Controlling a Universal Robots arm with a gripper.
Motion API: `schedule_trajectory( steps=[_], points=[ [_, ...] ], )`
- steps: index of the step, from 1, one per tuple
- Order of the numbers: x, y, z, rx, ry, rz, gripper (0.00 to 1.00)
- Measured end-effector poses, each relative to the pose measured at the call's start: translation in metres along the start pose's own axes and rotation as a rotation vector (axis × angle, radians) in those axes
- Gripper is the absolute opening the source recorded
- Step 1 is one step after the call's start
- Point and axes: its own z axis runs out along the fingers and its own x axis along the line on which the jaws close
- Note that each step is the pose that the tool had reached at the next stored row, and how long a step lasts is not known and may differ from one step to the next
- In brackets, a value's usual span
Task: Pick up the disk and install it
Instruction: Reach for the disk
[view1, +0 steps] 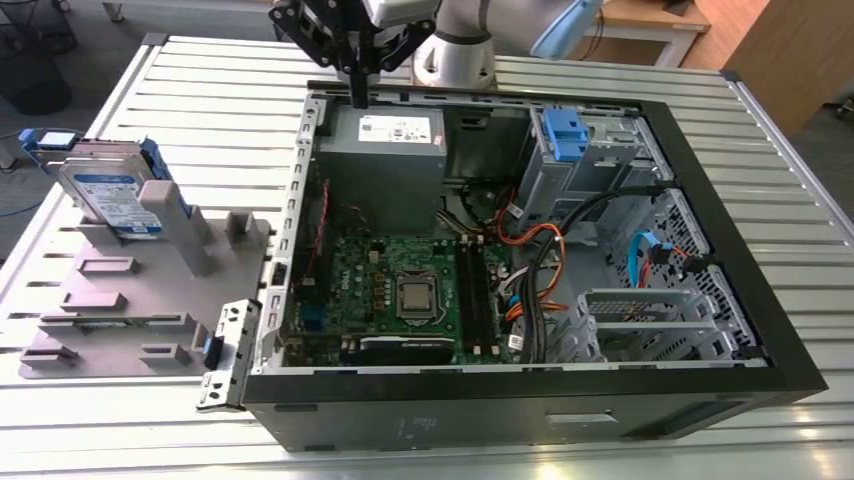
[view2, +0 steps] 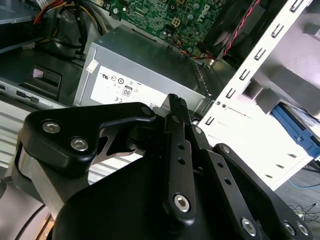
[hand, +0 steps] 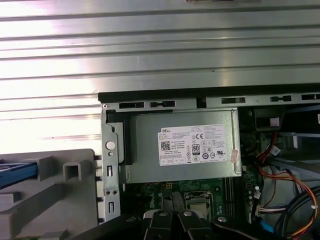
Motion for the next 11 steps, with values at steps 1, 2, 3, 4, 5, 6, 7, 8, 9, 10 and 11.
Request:
schedule_trajectory(
  steps=[1,2,3,4,5,6,7,8,9,10,11],
  points=[
    [0.0014,-0.0001,0.0,0.0,0.0,0.0,0.11],
    [0.0029,-0.0002,0.0,0.0,0.0,0.0,0.11],
    [0.0044,-0.0003,-0.0001,0.0,0.0,0.0,0.11],
    [0.0059,-0.0005,-0.0001,0.0,0.0,0.0,0.11],
    [0.0074,-0.0006,-0.0001,0.0,-0.0001,0.0,0.11],
    [0.009,-0.0007,-0.0001,-0.0001,-0.0001,0.0,0.11],
    [0.0106,-0.0008,-0.0002,-0.0001,-0.0001,0.0,0.11],
    [0.0121,-0.0009,-0.0002,0.0,-0.0001,0.0,0.11],
    [0.0135,-0.001,-0.0002,0.0,-0.0001,0.0,0.11],
    [0.015,-0.0011,-0.0003,0.0,-0.0001,0.0,0.11],
    [0.0166,-0.0013,-0.0003,0.0,-0.0002,0.0,0.11]
  ],
)
